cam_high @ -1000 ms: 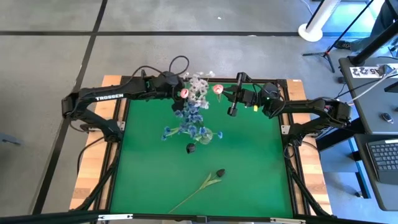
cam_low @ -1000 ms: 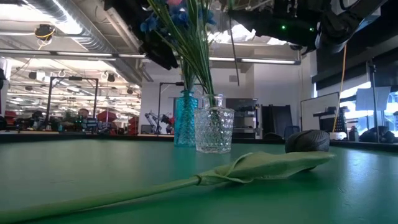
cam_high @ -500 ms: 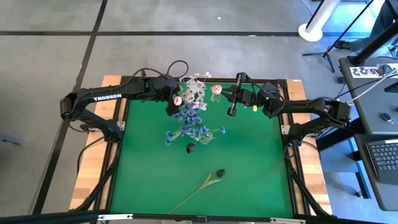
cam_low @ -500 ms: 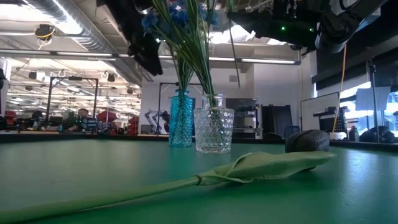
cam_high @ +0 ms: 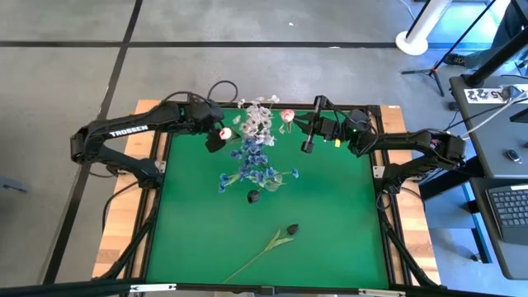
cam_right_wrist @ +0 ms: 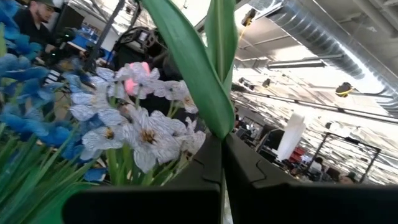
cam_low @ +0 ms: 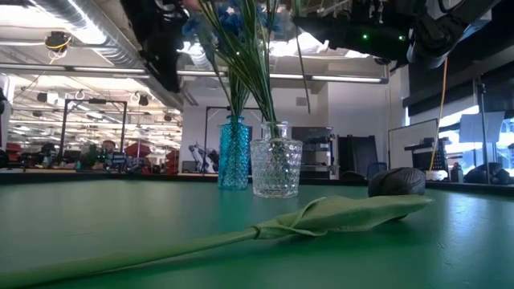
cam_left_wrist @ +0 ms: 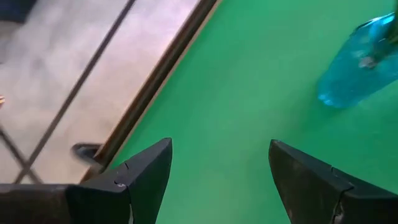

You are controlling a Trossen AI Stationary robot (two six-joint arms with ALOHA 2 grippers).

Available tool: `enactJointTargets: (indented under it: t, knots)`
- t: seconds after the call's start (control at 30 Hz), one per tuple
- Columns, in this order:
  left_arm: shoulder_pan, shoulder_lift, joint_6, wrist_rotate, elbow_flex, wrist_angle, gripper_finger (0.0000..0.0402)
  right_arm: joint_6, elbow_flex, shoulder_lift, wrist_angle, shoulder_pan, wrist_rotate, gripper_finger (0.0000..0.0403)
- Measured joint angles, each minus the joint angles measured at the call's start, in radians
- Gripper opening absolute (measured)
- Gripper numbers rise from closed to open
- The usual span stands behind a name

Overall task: Sort flowers into vase by color
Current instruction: Put the pink flowers into the blue transparent vase

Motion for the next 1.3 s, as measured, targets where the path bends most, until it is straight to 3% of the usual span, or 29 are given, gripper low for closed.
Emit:
enactJointTargets:
  t: [0.2,0.3,0.47,0.53,0.67,0.8,0.93,1.13,1.3]
  knots:
    - [0.000,-0.075,-0.020,-0.066,0.000,-0.057,0.0263,0.011,0.000,0.000,0.010,0.000,0.022,0.0000]
    - [0.000,-0.115,-0.017,-0.154,0.000,-0.055,0.0263,0.014,0.000,0.000,0.021,0.000,0.023,0.0000]
    - [0.001,-0.188,0.107,-0.243,0.000,0.067,0.0263,0.029,0.019,0.000,0.060,0.000,0.023,0.0000]
    - [0.000,-0.222,0.179,-0.193,0.000,0.162,0.0263,0.033,0.047,0.000,0.057,0.000,0.023,0.0000]
    - [0.000,-0.290,0.292,0.022,0.000,0.370,0.0263,0.033,0.152,0.000,-0.060,-0.001,0.023,0.0000]
    - [0.000,-0.326,0.332,0.238,0.001,0.565,0.0263,0.015,0.298,0.001,-0.243,-0.001,0.018,0.0000]
    - [0.000,-0.302,0.363,0.378,0.001,0.721,0.0263,0.044,0.434,0.002,-0.344,-0.001,-0.044,0.0000]
    - [0.000,-0.157,0.382,0.439,0.002,0.947,0.0263,0.143,0.530,0.010,-0.368,0.000,-0.148,0.0000]
    - [-0.008,-0.021,0.400,0.451,0.001,1.143,0.0263,0.176,0.535,0.040,-0.363,0.000,-0.155,0.0000]
